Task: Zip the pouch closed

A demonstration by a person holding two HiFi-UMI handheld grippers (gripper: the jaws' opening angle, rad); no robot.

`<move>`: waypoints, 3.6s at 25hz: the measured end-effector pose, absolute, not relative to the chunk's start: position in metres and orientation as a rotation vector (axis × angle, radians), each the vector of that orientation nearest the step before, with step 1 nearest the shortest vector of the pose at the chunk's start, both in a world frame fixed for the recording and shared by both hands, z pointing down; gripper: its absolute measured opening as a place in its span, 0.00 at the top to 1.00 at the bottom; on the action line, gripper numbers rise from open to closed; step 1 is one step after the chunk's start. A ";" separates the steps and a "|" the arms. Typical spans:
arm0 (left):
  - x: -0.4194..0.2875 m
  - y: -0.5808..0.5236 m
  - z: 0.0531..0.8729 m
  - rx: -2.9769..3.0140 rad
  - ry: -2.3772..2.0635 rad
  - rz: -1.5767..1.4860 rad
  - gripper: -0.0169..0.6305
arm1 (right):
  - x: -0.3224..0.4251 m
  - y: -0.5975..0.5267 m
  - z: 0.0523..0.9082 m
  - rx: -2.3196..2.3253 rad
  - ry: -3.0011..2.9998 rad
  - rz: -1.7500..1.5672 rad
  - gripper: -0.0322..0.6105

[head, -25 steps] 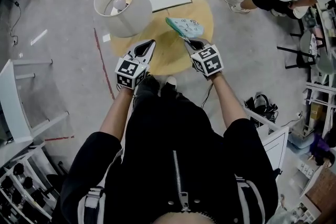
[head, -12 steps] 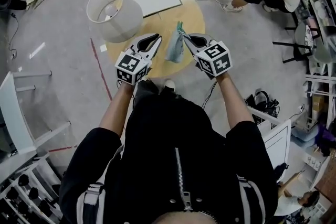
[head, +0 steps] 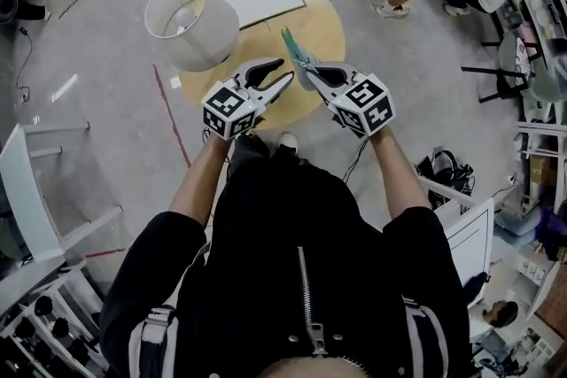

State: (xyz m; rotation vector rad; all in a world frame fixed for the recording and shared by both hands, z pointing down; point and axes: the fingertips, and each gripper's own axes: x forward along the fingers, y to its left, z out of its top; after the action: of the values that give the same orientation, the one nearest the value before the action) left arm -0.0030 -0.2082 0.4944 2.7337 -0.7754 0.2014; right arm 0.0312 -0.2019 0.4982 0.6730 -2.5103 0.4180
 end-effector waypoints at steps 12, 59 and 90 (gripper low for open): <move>0.003 -0.191 0.494 2.754 -0.710 0.157 0.84 | 0.014 -0.179 0.505 0.546 -2.527 0.431 0.93; -0.007 -0.193 0.504 2.777 -0.736 0.272 0.96 | 0.013 -0.165 0.509 0.557 -2.516 0.473 0.93; -0.047 -0.211 0.539 2.650 -0.868 0.348 0.96 | 0.028 -0.155 0.517 0.576 -2.504 0.527 0.93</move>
State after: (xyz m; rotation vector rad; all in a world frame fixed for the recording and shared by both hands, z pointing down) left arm -0.0466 -0.2107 0.5391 2.6501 -0.8677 0.3477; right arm 0.0284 -0.1551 0.5165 0.5761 -2.5045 0.5272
